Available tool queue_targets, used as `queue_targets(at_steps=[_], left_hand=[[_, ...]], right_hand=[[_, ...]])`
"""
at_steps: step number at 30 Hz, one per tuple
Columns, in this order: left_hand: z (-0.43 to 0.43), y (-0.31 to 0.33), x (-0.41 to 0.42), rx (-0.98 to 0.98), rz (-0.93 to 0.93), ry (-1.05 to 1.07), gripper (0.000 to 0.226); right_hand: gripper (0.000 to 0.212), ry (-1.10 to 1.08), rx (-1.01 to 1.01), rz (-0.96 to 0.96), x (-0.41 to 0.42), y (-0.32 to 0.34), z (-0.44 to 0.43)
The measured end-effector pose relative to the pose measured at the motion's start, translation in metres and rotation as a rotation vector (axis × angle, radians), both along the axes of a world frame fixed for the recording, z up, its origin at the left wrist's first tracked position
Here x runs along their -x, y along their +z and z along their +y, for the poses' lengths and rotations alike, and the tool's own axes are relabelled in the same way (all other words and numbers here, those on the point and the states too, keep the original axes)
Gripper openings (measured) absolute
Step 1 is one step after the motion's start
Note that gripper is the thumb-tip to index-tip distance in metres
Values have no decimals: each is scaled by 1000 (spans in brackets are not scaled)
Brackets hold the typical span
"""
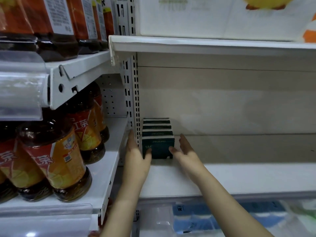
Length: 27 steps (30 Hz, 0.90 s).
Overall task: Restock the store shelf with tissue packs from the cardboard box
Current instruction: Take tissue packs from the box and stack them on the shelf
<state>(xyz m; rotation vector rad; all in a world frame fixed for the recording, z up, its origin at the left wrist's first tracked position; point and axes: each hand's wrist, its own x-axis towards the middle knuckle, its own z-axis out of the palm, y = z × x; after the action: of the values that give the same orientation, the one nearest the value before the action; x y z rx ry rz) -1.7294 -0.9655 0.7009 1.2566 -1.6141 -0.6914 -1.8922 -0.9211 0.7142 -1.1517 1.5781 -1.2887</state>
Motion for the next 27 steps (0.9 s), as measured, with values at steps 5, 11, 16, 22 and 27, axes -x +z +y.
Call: queue_targets(at_steps=[5, 11, 16, 22, 27], left_hand=[[34, 27, 11, 145, -12, -45, 63], [84, 54, 40, 103, -54, -132, 69], [141, 61, 71, 69, 144, -203, 63], [216, 53, 107, -74, 365, -297, 49], [273, 28, 115, -155, 381, -282, 44]], right_hand=[[57, -70, 189, -226, 3, 25, 26], [44, -80, 300, -289, 21, 47, 81], [35, -68, 336, -293, 55, 45, 143], [27, -81, 341, -301, 92, 31, 214], [29, -74, 303, -337, 103, 8, 266]])
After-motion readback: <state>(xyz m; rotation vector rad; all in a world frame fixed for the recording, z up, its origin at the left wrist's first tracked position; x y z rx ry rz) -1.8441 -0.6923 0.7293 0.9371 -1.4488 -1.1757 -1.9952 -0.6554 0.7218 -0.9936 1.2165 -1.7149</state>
